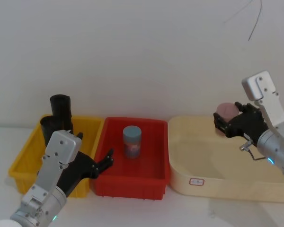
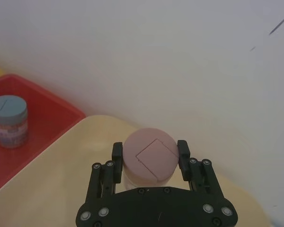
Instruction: Pick up the garbage bag with the one hand and transfer it to the other hand.
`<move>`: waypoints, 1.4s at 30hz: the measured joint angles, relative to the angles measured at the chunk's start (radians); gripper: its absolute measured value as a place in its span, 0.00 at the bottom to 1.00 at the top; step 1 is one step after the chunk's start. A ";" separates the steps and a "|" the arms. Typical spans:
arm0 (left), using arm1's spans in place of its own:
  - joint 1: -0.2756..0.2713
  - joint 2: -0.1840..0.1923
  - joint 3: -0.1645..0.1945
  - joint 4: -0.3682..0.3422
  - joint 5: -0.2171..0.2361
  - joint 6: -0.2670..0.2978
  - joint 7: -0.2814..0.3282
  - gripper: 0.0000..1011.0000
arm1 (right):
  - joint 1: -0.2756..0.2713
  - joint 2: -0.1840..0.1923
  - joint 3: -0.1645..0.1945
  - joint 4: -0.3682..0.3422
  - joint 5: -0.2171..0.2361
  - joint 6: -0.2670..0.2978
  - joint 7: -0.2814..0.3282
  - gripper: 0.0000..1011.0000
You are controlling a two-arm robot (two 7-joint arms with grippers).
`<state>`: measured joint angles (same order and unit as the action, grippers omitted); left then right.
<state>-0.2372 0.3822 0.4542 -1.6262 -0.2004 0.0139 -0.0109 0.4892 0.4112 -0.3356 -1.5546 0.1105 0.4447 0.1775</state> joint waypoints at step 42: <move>0.016 0.041 -0.079 -0.167 -0.004 0.080 0.023 0.99 | 0.011 -0.035 0.001 0.085 0.021 -0.002 0.037 0.99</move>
<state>-0.2213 0.4230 0.3749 -1.7929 -0.2048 0.0935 0.0118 0.5004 0.3762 -0.3343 -1.4694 0.1313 0.4428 0.2142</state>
